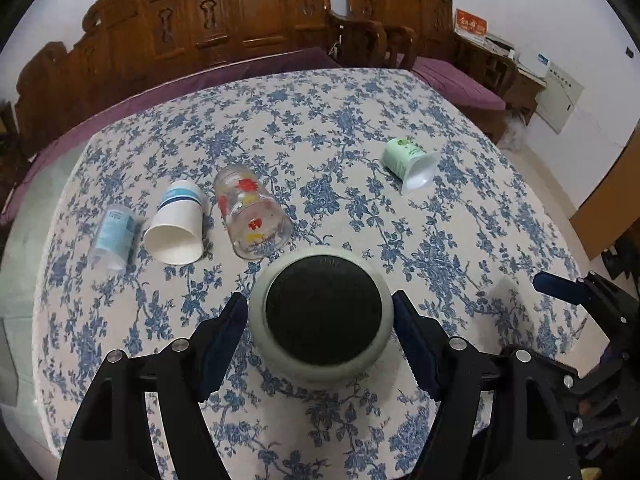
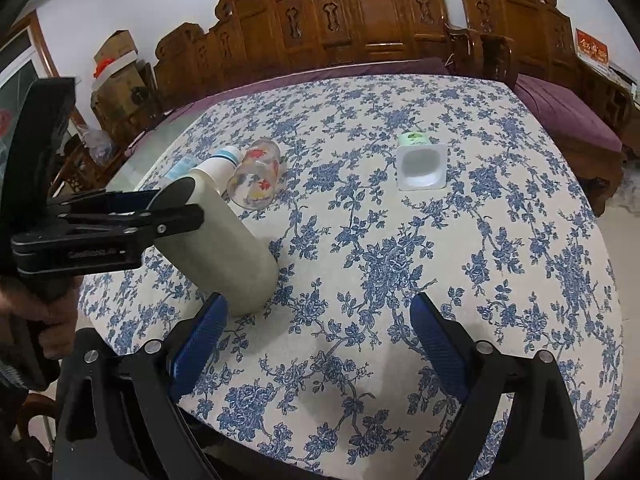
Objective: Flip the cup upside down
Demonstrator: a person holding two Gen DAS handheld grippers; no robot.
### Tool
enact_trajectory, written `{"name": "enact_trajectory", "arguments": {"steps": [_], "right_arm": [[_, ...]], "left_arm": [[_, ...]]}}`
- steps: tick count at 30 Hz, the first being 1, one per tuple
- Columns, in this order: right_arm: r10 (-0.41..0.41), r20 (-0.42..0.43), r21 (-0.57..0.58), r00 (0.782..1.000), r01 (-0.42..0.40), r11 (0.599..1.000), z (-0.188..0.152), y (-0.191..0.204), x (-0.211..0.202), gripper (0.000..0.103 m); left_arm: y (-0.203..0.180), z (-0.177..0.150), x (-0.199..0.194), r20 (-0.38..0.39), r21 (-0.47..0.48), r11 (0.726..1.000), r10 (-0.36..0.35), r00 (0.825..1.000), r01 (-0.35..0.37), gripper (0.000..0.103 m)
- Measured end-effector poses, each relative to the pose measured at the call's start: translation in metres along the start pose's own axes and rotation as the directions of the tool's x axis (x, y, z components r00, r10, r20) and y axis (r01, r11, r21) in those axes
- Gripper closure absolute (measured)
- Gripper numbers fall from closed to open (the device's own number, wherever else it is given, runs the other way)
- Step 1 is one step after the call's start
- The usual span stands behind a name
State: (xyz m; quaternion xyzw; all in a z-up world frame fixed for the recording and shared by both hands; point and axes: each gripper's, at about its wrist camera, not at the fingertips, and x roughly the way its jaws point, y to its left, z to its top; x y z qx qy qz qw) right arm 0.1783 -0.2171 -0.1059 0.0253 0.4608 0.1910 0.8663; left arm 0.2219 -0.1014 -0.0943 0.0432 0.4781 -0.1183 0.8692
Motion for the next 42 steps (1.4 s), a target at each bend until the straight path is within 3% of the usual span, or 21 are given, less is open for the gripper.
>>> {"name": "enact_trajectory", "arguments": {"steps": [6, 12, 15, 19, 25, 28, 35, 42], "right_arm": [[-0.004, 0.055, -0.020, 0.998, 0.005, 1.000, 0.002, 0.014, -0.020, 0.009], [-0.024, 0.131, -0.041, 0.991, 0.030, 0.999, 0.000, 0.034, -0.042, 0.009], [-0.032, 0.172, -0.034, 0.985, 0.038, 0.999, -0.005, 0.042, -0.054, 0.002], [-0.056, 0.217, -0.025, 0.974, 0.063, 0.998, -0.014, 0.055, -0.070, 0.002], [-0.093, 0.270, -0.024, 0.958, 0.103, 0.994, -0.030, 0.074, -0.093, 0.002], [-0.104, 0.313, -0.031, 0.944, 0.120, 0.992, -0.039, 0.084, -0.110, 0.002], [-0.126, 0.457, -0.030, 0.881, 0.157, 0.987, -0.056, 0.111, -0.162, 0.002], [-0.127, 0.517, -0.036, 0.846, 0.170, 0.985, -0.063, 0.126, -0.189, 0.002]], "left_arm": [[0.009, -0.016, -0.037, 0.085, -0.026, 1.000, -0.003, 0.996, 0.005, 0.032], [0.021, -0.045, -0.079, 0.197, -0.054, 0.998, 0.035, 0.980, -0.025, 0.020], [0.025, -0.060, -0.097, 0.251, -0.060, 0.998, 0.043, 0.967, -0.029, 0.008], [0.023, -0.080, -0.118, 0.295, -0.043, 0.997, 0.070, 0.953, -0.059, 0.008], [0.029, -0.104, -0.145, 0.307, -0.082, 0.994, 0.091, 0.947, -0.069, 0.008], [0.028, -0.115, -0.160, 0.320, -0.089, 0.992, 0.115, 0.940, -0.091, 0.008], [0.026, -0.138, -0.201, 0.407, -0.127, 0.984, 0.166, 0.898, -0.125, 0.008], [0.032, -0.155, -0.230, 0.468, -0.175, 0.975, 0.206, 0.859, -0.139, 0.008]]}}
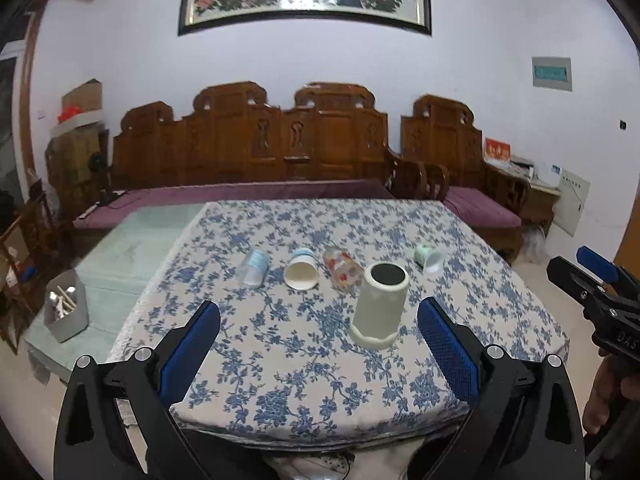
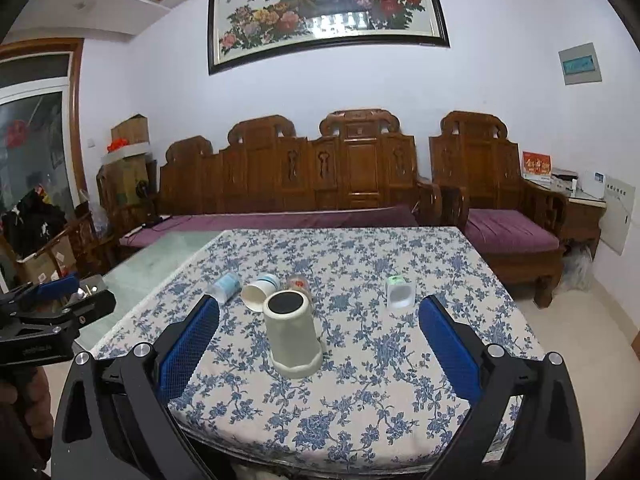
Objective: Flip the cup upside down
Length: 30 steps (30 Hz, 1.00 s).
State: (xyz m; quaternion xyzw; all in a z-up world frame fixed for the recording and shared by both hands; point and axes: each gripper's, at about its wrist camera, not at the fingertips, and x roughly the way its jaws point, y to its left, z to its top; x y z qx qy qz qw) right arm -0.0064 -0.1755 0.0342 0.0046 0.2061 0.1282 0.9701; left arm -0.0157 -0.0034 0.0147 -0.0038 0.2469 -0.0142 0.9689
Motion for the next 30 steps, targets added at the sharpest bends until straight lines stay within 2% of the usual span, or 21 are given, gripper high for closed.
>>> {"name": "enact_trajectory", "arguments": {"steps": [5, 30], "right_arm": [[-0.001, 0.010, 0.007, 1.000, 0.001, 1.000, 0.001, 0.001, -0.004, 0.002], [0.000, 0.009, 0.007, 1.000, 0.000, 1.000, 0.000, 0.003, -0.005, 0.002]], "left_arm": [[0.009, 0.002, -0.010, 0.019, -0.028, 1.000, 0.005, 1.000, -0.005, 0.008], [0.013, 0.003, -0.017, 0.037, -0.021, 1.000, 0.018, 0.999, -0.017, 0.008]]}}
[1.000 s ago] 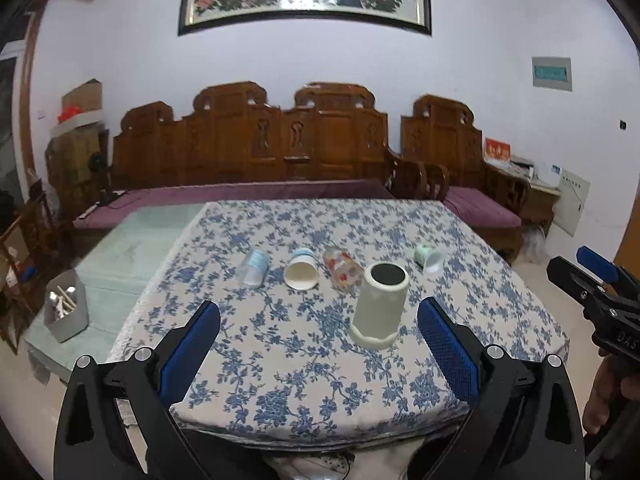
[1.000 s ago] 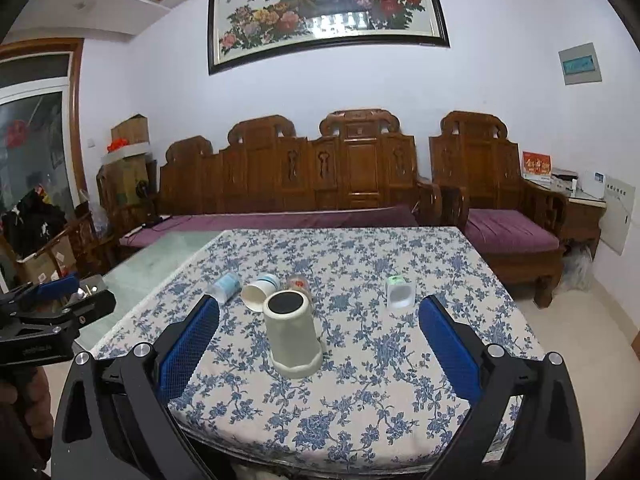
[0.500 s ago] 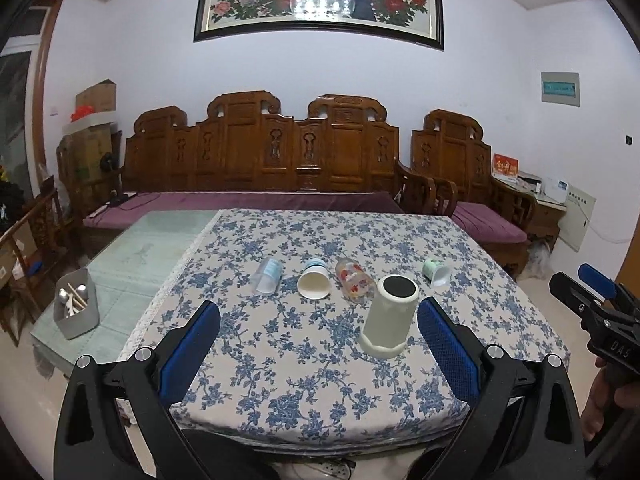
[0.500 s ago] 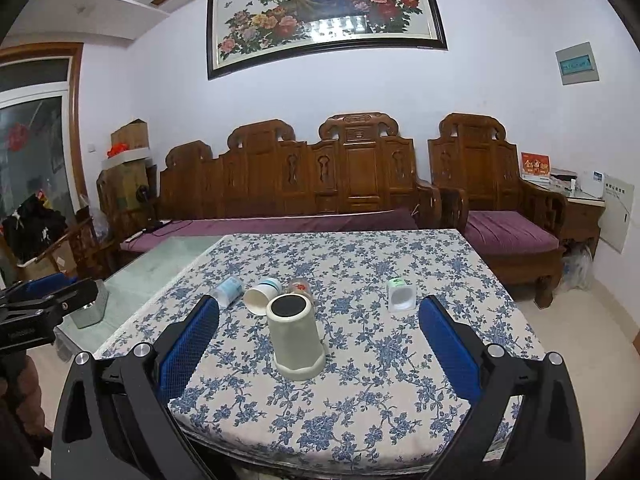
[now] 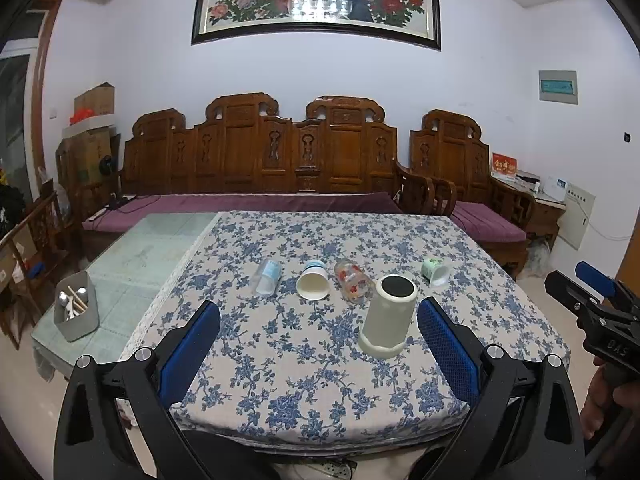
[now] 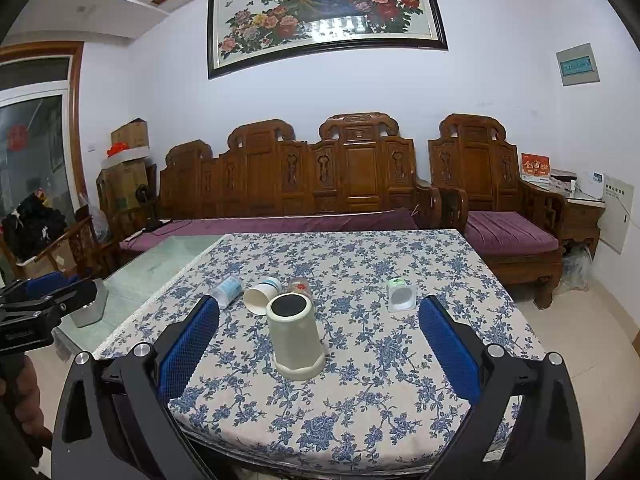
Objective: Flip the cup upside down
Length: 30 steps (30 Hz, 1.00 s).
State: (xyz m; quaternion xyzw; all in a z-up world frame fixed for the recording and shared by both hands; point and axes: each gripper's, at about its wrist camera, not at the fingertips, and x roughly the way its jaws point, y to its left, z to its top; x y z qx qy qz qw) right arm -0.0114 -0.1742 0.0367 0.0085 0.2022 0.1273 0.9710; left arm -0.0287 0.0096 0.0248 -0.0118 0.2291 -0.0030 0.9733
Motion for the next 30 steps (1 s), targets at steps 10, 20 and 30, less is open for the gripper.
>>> {"name": "enact_trajectory", "arguments": {"steps": [10, 20, 30], "right_arm": [[0.000, 0.002, 0.001, 1.000, 0.000, 1.000, 0.0009, 0.0016, -0.0003, 0.002], [0.001, 0.005, 0.001, 1.000, -0.001, 1.000, 0.0033, 0.0026, -0.0007, 0.002], [0.001, 0.005, 0.002, 1.000, -0.001, 1.000, 0.0043, 0.0035, -0.0015, 0.002]], "left_arm": [[0.0003, 0.0002, -0.0004, 0.002, -0.001, 1.000, -0.003, 1.000, 0.003, 0.008], [-0.0003, 0.0003, -0.0011, 0.005, -0.001, 1.000, -0.002, 1.000, 0.002, 0.008], [-0.0003, 0.0002, -0.0010, 0.004, -0.001, 1.000, -0.002, 1.000, 0.002, 0.008]]}}
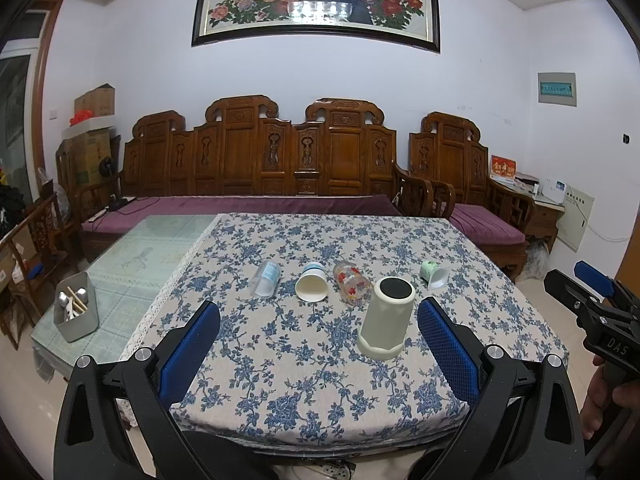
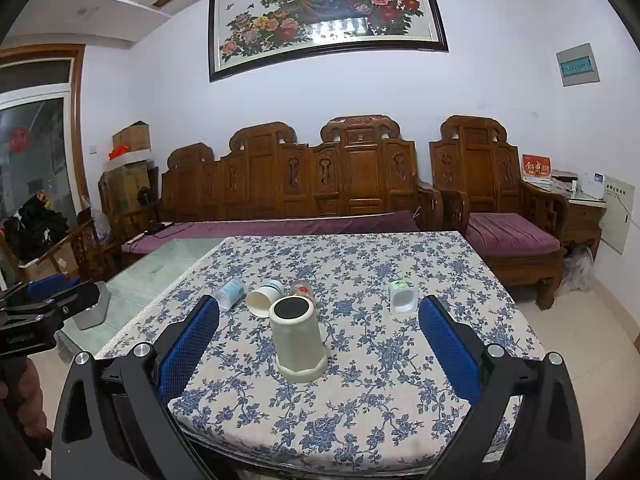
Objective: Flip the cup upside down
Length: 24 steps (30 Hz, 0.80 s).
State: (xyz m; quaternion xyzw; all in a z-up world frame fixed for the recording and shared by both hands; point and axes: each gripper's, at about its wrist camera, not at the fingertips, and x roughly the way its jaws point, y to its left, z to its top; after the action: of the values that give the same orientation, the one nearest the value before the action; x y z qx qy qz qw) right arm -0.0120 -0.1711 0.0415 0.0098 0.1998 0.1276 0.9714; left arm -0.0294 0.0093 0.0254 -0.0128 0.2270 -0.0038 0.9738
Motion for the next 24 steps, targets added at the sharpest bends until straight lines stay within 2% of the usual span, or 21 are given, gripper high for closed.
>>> {"name": "enact_trajectory", "arguments": {"steps": [24], "right_arm": [[0.001, 0.006, 0.002, 1.000, -0.001, 1.000, 0.0017, 0.0004, -0.0027, 0.002]], "left_arm": [[0.0005, 0.0007, -0.0005, 0.001, 0.002, 1.000, 0.003, 1.000, -0.003, 0.008]]}}
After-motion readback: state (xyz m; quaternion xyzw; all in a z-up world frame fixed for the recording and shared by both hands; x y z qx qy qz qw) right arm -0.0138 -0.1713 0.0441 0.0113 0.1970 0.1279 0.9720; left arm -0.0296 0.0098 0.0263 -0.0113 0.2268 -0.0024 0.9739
